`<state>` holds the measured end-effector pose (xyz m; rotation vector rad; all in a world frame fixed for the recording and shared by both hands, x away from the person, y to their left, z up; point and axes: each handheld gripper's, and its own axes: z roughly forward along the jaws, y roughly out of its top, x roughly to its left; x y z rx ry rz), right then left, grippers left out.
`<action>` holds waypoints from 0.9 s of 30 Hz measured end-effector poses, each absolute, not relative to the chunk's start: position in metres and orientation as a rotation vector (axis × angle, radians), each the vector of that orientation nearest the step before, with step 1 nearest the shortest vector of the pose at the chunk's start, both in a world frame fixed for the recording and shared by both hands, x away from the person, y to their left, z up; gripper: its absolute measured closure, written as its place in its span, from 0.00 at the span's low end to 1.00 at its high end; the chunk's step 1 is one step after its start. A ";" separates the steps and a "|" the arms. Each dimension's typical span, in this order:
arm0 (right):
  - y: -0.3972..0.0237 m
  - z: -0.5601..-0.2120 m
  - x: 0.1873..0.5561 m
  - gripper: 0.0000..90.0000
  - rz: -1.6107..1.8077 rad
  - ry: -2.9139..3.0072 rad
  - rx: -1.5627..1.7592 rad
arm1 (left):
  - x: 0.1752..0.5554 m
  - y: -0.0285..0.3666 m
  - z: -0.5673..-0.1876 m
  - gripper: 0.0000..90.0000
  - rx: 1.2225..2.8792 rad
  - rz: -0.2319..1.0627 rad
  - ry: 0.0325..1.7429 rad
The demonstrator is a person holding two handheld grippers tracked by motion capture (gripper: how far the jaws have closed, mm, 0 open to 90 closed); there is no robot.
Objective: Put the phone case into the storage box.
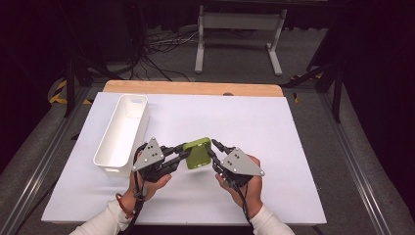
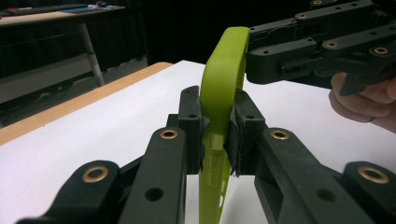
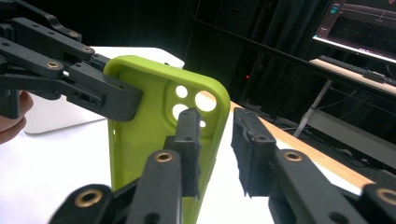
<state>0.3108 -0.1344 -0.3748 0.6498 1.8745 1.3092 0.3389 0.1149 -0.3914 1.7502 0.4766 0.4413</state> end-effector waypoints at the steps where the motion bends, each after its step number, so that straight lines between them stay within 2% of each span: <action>1: -0.135 -0.375 0.311 0.76 1.309 1.870 0.647 | 0.339 0.115 -0.391 0.86 1.748 0.441 0.477; 14: -0.139 -0.374 0.310 0.65 1.308 1.871 0.658 | 0.340 0.120 -0.389 0.86 1.735 0.454 0.484; 27: -0.145 -0.376 0.307 0.47 1.313 1.885 0.601 | 0.340 0.124 -0.387 0.86 1.741 0.461 0.479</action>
